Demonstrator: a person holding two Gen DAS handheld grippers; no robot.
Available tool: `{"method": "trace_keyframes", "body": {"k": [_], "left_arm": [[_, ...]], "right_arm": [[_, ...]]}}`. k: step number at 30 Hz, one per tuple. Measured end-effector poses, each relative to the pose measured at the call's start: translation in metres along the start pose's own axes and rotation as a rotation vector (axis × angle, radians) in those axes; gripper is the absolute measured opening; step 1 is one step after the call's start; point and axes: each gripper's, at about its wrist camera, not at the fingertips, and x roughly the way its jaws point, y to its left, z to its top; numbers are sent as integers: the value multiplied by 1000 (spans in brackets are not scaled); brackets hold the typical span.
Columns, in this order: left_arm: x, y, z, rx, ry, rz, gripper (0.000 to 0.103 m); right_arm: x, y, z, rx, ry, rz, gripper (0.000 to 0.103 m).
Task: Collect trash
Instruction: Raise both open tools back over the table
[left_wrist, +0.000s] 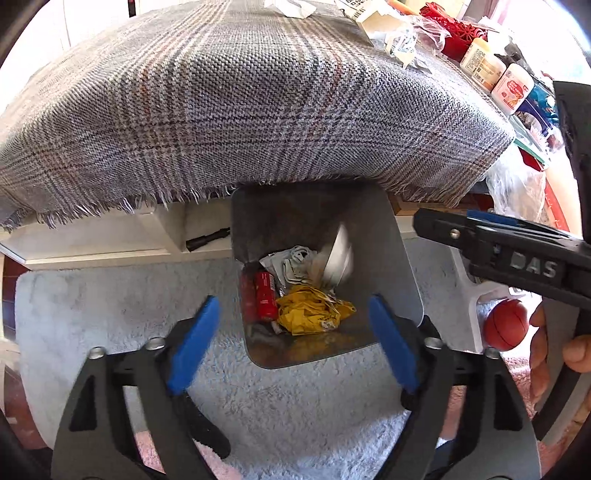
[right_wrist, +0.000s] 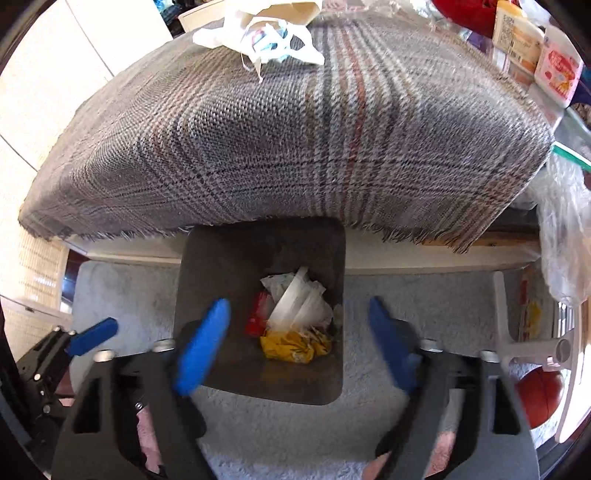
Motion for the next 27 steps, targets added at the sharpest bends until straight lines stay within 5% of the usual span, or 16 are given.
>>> {"method": "trace_keyframes", "body": {"k": [2,15,27], "left_arm": [[-2,-1,1,4,-2,10,95],[-21,-5,20,19,-9,-1,95],[-80,20,117,31,-162,150,95]], "right_arm": [[-7,0,0,-12,-26,-16,99],[-55,-33,28,77,-100,54,99],[-82,-38,90,63,-171,55,100]]}}
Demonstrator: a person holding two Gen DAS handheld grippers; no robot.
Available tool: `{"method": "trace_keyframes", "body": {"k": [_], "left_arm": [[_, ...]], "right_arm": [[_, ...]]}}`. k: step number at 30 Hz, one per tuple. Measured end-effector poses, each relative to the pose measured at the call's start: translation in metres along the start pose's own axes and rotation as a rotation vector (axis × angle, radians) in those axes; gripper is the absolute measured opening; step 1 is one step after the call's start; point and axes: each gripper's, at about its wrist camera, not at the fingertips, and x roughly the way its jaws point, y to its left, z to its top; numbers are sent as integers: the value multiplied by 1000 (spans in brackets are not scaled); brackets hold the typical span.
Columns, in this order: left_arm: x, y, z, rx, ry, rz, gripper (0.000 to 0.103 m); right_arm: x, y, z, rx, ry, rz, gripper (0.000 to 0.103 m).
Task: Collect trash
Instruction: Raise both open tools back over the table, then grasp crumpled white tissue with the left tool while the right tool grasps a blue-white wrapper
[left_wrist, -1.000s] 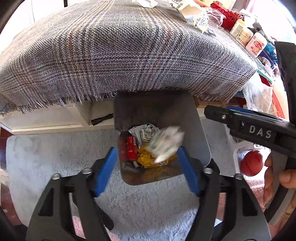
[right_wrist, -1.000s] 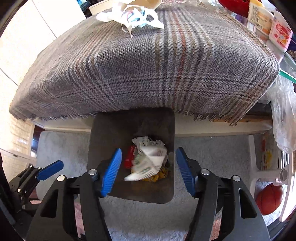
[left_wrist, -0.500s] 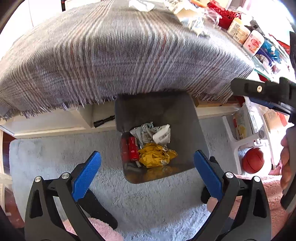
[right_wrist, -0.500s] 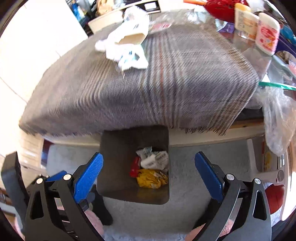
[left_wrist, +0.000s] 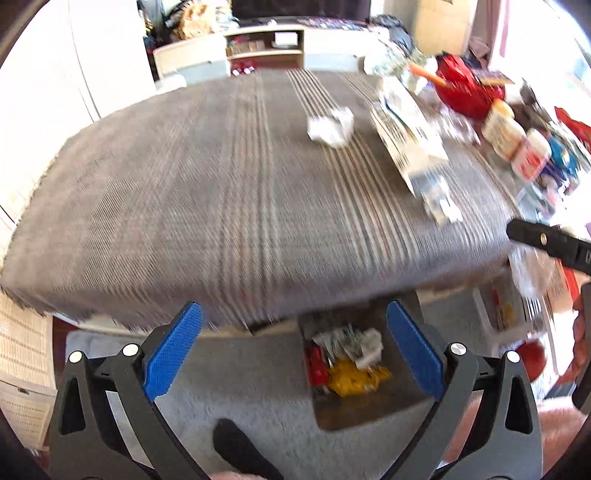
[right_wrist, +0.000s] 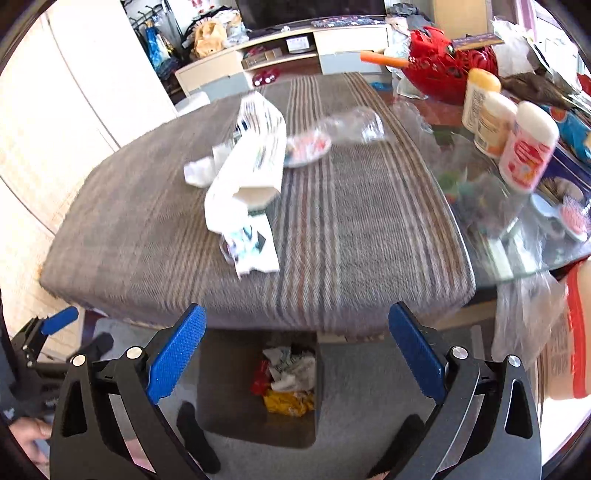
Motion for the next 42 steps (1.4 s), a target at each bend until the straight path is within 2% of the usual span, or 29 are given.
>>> {"method": "trace_keyframes", "body": {"k": [3,5,7,9,12,21,24,29,32,36,37,38,39,40,42], "left_arm": [[2,8,20,-26,-8,-1,95],[8,11,32,-35,-11,-1,95],[15,12,44,-32,-11,2,95],[22,13,55,-29,-22,22,95],[32,14,71,-32,-31,26,95],[80,7,114,-10,-19,7,95],[98,0,127,13,-13,-5,94],[119,-6,148,23,-12,-9,88],[131,-9,158,30,-2,-17,81],[145,-16,163,53,19,-50,63],[147,-17,164,54,21,-57,61],[150,-18,165,54,21,-73,56],[152,-19,165,53,23,-86,47],[153,-20,165,54,19,-88,44],[152,-21,164,61,3,-93,25]], "right_arm": [[7,2,15,27,4,48,99],[14,7,22,26,7,63,94],[21,13,27,12,13,76,68],[31,19,33,1,30,96,55],[44,25,39,-22,37,102,53],[70,33,43,-102,82,41,52],[70,37,44,-123,81,49,31],[73,48,43,-139,79,61,23],[78,50,43,-131,80,73,21],[81,51,45,-124,88,77,21],[82,51,45,-121,88,79,21],[81,52,45,-122,87,77,21],[81,52,44,-121,87,77,20],[81,52,44,-118,88,76,20],[81,49,45,-110,89,77,20]]}}
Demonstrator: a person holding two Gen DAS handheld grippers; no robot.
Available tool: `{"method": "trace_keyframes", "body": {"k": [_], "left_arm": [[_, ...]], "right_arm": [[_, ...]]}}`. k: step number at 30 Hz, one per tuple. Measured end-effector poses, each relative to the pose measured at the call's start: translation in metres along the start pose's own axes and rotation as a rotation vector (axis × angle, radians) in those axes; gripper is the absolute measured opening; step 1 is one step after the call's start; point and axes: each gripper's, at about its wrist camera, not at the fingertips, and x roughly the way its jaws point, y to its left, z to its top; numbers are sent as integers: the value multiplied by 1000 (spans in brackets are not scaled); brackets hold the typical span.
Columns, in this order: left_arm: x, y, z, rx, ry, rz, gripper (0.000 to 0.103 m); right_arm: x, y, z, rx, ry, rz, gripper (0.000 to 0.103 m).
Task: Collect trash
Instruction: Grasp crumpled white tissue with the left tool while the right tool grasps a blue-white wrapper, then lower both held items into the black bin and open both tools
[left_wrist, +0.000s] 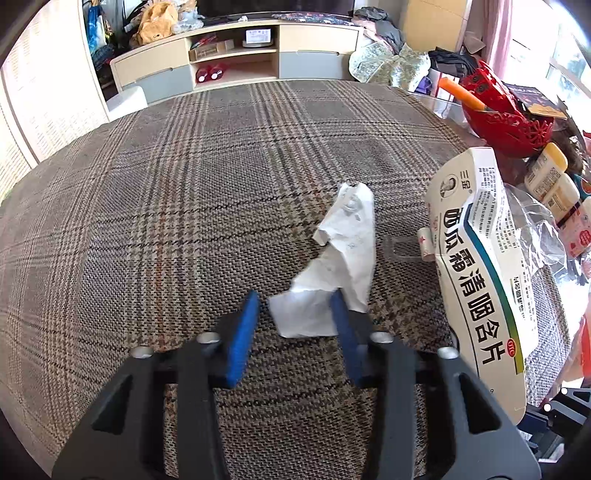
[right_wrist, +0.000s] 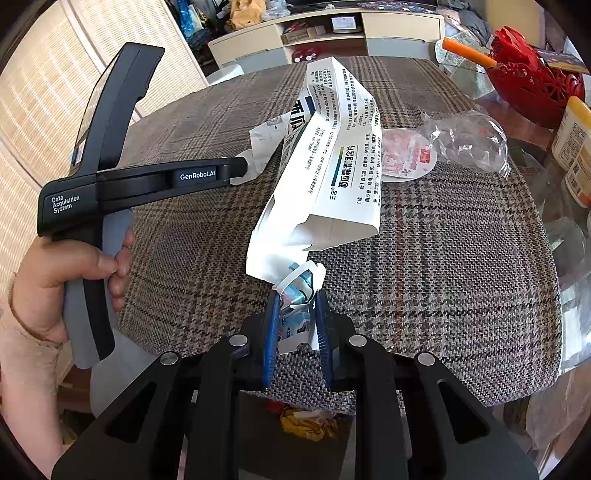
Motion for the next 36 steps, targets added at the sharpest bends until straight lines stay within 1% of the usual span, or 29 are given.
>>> {"method": "trace_keyframes", "body": {"k": [1,2,4,6,12,15,17,23,26,30,36], "left_arm": [[-1,-1,-1,0,-1,-4,22],[-3,-3,-3,3,-1,-5,12],[-9,-7,-6,14,-6,-10,7],[-15,-10,-12,26,-5,-9,5],[-43,-13,-38,33,-17,-7,3],[-64,-19,-63,43,-32,1,3],[-75,-23,-79,44,-33,-7,3],[-106,-37,-134,51,-34,-23,3],[-119,-41,-163,49,-41,-22,3],[-128,-44,-199,32,-31,-34,3],[-124,-51,-243,30,13,-51,3]], "right_arm": [[-1,0,0,4,-1,0,20],[-1,0,-1,8,-3,-1,20],[-3,-2,-1,9,-8,-1,18],[-7,-3,-4,10,-13,2,15],[-24,-6,-21,22,-32,33,14],[-35,-9,-30,32,-49,38,14],[-39,-12,-37,44,-52,49,14],[-55,-3,-66,-2,-59,32,14],[-52,6,-76,-24,-47,15,14],[-50,3,-107,-2,-21,54,14],[-43,8,-141,15,13,62,14]]}}
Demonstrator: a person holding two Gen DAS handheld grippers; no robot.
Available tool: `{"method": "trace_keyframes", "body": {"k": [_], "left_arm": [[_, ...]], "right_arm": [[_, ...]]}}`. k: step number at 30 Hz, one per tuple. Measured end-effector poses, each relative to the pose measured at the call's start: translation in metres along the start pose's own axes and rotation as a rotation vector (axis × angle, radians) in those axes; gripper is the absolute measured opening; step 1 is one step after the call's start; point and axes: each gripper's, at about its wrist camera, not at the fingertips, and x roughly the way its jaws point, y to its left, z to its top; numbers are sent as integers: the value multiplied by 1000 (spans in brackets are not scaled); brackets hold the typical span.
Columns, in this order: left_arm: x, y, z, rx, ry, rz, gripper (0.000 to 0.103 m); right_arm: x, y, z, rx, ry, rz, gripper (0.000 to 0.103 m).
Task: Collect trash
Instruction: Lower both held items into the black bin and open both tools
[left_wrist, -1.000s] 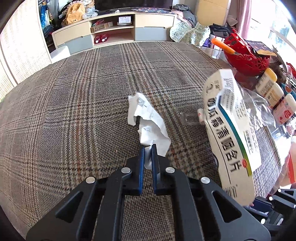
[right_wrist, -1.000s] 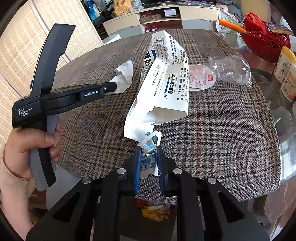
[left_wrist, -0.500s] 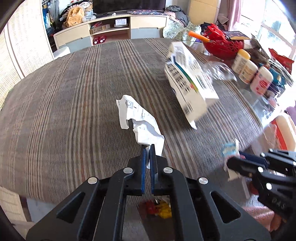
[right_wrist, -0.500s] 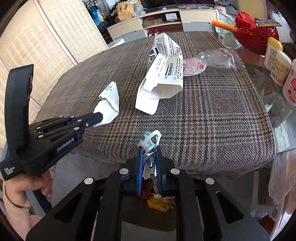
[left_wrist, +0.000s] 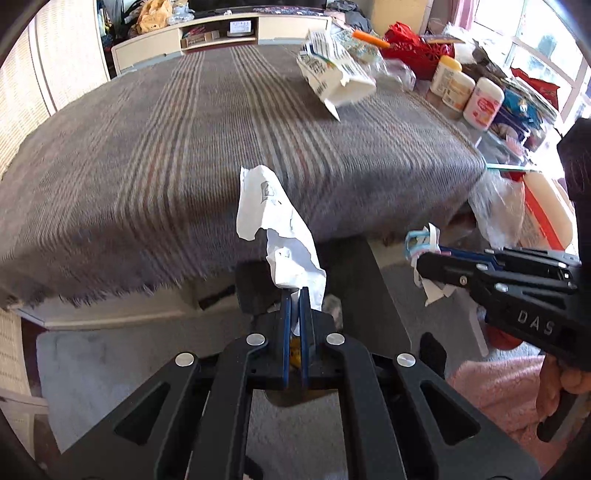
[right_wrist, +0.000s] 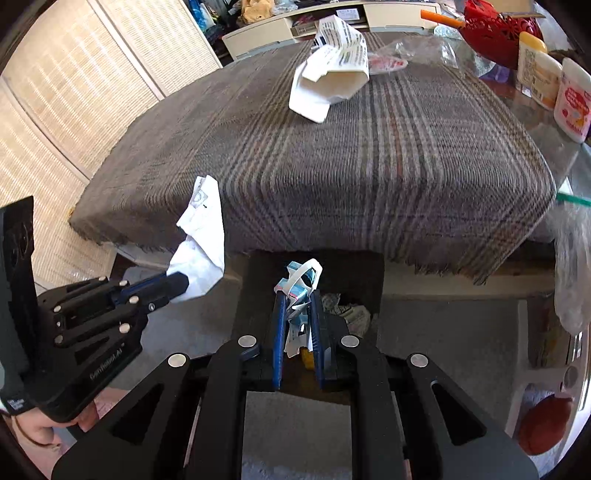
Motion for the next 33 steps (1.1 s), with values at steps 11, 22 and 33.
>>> {"method": "trace_keyframes", "body": {"k": [11,22,33], "left_arm": [[34,-11,-48,-15,116,-66,3],[62,-17,-46,-7,184,-112,3],[66,-18,-40,-32,194,-104,15]], "right_arm": [[30,-9,-26,29,80,-24,14],[54,-11,-20,38,116,-44,15],[59,-13,-10,75,122,-42,27]]}}
